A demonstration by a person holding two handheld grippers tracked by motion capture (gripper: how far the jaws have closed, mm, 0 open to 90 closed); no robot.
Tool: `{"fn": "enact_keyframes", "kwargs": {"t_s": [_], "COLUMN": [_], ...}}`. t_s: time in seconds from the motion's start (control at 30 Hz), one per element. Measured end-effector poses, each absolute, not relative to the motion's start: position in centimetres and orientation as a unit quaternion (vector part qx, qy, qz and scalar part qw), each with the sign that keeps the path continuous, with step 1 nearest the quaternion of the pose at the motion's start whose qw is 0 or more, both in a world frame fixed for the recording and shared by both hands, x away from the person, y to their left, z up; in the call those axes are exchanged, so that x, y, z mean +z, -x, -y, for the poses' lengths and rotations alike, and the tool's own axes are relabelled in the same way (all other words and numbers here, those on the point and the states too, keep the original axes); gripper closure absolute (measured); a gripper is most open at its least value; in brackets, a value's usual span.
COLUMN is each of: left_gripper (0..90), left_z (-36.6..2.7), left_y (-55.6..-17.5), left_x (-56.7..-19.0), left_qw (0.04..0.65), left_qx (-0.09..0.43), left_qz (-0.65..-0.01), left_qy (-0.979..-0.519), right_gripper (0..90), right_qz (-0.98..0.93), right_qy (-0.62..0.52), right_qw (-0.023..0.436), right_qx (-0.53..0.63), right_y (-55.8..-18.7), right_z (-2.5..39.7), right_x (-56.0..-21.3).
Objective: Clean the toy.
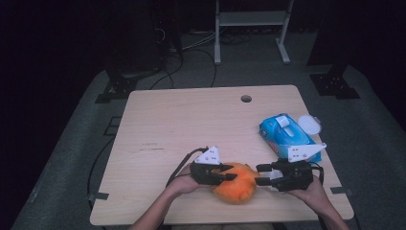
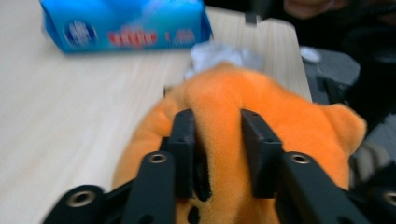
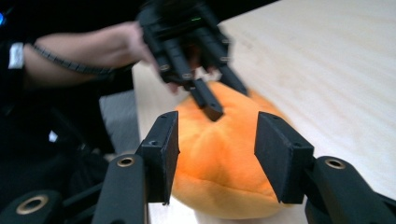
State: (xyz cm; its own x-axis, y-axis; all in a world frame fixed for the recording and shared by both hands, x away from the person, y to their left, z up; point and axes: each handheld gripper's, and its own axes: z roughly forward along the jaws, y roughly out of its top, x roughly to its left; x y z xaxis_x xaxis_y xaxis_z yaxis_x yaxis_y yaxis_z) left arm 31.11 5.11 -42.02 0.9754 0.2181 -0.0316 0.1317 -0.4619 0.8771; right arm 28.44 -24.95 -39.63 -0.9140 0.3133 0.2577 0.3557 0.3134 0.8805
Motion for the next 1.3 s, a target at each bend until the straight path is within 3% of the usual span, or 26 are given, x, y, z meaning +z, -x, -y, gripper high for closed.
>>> {"fn": "enact_keyframes", "kwargs": {"t_s": [0.3, 0.57, 0.77, 0.93, 1.3], "left_gripper": [77.0, 80.3, 80.4, 76.7, 59.5], "left_z": [-6.0, -7.6, -9.1, -10.0, -10.6], "left_y": [-31.9, -33.1, -34.1, -33.8, -33.3], "left_x": [-40.5, -40.0, -40.5, -42.4, -41.6], "left_qw": [0.508, 0.523, 0.504, 0.514, 0.522], "left_qx": [0.103, 0.141, 0.206, 0.181, 0.146], "left_qz": [-0.126, -0.159, -0.193, -0.213, -0.209], "left_qy": [-0.846, -0.825, -0.816, -0.811, -0.814], "right_gripper": [46.7, 46.6, 46.3, 45.5, 40.7], "right_qz": [0.777, 0.787, 0.795, 0.803, 0.812], "right_qy": [0.251, 0.262, 0.26, 0.268, 0.3], "right_qw": [-0.01, 0.0, 0.0, -0.006, -0.05], "right_qx": [-0.577, -0.559, -0.548, -0.532, -0.498], "right_y": [-29.0, -29.6, -29.8, -30.1, -31.1], "right_z": [26.5, 25.9, 24.9, 24.6, 24.8], "right_x": [-39.7, -40.9, -41.3, -41.6, -42.1]}}
